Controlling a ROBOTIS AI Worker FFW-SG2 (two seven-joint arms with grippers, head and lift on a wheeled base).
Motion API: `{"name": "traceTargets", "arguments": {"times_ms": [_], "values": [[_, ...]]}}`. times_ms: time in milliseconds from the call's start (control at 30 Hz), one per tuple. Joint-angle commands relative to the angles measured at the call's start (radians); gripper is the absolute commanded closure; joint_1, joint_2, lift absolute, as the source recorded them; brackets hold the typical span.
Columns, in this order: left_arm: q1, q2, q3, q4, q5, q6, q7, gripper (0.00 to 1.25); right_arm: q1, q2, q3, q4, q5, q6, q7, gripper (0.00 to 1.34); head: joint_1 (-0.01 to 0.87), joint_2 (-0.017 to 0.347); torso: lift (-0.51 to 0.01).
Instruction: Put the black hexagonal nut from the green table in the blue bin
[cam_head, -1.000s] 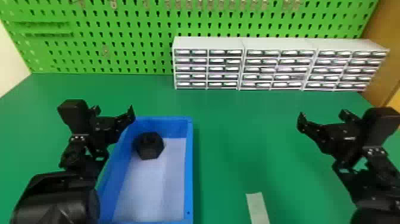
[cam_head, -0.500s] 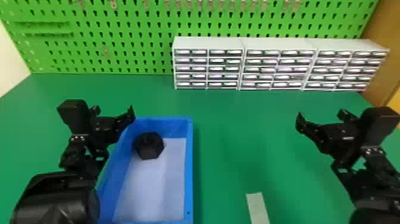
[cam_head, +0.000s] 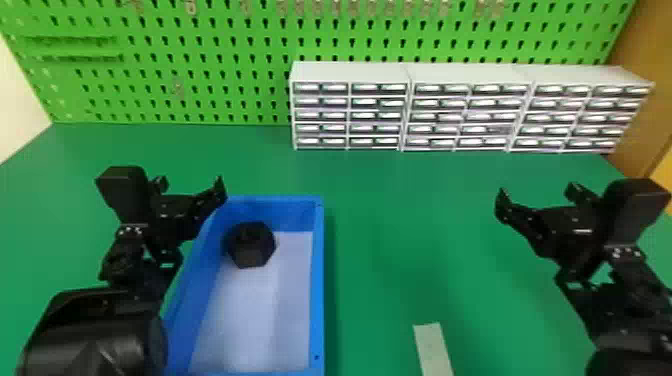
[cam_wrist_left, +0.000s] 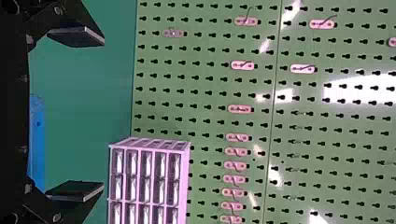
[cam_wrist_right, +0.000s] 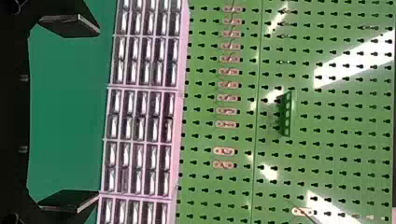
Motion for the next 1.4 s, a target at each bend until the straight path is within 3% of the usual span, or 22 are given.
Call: {"name": "traceTargets", "arguments": {"times_ms": [0, 1367], "values": [[0.000, -0.003, 0.001, 0.000, 0.000, 0.000, 0.000, 0.19, 0.000, 0.000, 0.002, 0.002, 0.000, 0.000, 0.000, 0.08, 0.686, 0.051, -0.097], [-0.002, -0.003, -0.004, 0.000, 0.006, 0.003, 0.000, 0.19, 0.005, -0.002, 0.002, 0.003, -0.009, 0.000, 0.000, 0.08, 0.686, 0.051, -0.097]]}}
